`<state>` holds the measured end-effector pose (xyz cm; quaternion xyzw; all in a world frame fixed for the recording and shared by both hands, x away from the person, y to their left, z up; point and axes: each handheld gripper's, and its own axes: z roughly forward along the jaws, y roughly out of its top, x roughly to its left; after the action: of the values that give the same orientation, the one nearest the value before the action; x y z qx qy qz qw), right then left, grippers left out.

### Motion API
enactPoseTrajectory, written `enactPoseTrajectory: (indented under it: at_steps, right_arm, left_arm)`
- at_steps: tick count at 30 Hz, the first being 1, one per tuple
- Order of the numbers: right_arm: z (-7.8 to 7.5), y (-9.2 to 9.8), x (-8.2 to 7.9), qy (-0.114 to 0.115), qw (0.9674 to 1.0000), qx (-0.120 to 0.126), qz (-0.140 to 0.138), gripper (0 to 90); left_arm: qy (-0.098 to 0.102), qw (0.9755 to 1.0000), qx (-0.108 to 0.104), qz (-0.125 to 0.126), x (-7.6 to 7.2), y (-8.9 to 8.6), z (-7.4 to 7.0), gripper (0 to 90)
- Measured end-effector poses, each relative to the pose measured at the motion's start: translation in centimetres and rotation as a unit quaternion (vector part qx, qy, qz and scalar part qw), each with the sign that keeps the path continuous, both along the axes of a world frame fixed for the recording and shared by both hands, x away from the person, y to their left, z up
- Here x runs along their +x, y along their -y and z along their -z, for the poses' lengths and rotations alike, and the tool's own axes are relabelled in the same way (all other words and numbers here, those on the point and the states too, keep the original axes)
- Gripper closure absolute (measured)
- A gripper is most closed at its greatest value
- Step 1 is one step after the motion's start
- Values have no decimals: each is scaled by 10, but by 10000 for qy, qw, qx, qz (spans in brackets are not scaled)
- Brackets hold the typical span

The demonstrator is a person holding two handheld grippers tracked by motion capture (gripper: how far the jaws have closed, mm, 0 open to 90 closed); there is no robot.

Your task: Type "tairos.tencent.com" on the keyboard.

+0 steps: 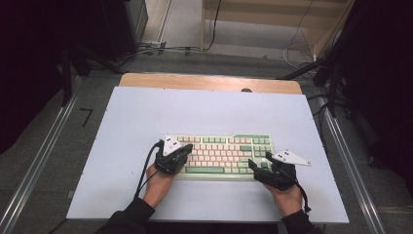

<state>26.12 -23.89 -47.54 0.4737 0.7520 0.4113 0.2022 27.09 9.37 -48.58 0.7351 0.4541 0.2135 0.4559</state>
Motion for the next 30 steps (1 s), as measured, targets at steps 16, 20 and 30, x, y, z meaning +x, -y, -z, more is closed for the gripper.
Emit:
enactPoseTrajectory:
  at_steps: [16,20,30]
  right_arm:
    - [1,13,-7,-53,9997,60,221,256]
    - [0,15,-9,-63,9996,55,261,256]
    - [0,17,-10,-53,9996,68,270,256]
  left_arm:
    - [-289,9986,346,267,15,31,5,900]
    - [-360,9982,391,269,16,34,6,900]
    - [-382,9977,488,265,16,35,6,900]
